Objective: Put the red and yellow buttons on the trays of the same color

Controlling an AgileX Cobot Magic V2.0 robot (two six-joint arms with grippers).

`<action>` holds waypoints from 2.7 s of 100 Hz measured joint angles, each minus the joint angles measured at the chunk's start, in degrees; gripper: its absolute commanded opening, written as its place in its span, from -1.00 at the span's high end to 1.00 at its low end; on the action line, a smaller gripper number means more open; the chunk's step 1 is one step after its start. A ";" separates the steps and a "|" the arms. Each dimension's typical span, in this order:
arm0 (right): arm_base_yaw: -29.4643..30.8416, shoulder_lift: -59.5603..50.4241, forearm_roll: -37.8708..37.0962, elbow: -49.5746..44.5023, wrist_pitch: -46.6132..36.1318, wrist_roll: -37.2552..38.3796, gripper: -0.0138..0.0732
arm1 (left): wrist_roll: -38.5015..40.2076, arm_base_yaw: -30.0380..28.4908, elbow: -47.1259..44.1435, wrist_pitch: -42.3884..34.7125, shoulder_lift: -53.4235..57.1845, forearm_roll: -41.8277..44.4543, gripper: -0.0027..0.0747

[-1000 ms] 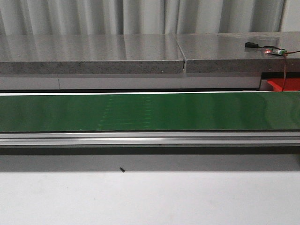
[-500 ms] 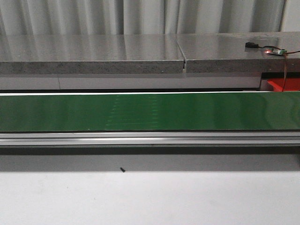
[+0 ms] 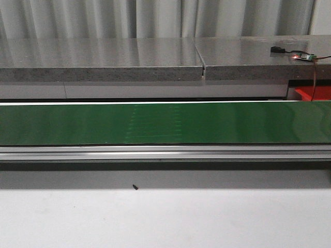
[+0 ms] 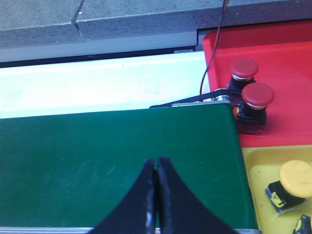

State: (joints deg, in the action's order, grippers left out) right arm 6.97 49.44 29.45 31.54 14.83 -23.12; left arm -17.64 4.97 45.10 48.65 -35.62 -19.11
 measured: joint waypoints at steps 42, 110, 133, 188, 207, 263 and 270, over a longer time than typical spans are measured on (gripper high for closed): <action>-3.20 -6.67 -15.00 1.06 9.54 16.96 0.83 | 0.00 0.00 0.00 0.00 0.00 0.00 0.98; -3.47 -8.54 -28.48 10.36 29.54 30.36 0.84 | 0.00 0.00 0.00 0.00 0.00 0.00 0.98; -3.47 -8.54 -28.48 10.36 30.07 30.36 0.84 | 0.00 0.00 0.00 0.00 0.00 0.00 0.98; -3.47 -8.54 -28.48 10.36 30.15 30.36 0.84 | 0.00 0.00 0.00 0.00 0.00 0.00 0.98; -3.47 -8.54 -28.48 10.36 30.15 30.36 0.84 | 0.00 0.00 0.00 0.00 0.00 0.00 0.98; -3.47 -8.54 -28.48 10.36 30.29 30.36 0.84 | 4.91 -1.01 -1.48 -1.58 -0.65 8.81 0.98; -3.47 -8.54 -28.48 10.36 30.29 30.36 0.84 | 10.21 -2.82 -1.61 -2.54 -1.27 11.06 0.98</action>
State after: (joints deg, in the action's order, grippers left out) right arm 3.50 40.90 0.97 41.90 45.11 7.23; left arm -7.43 2.15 43.49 46.11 -36.89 -8.05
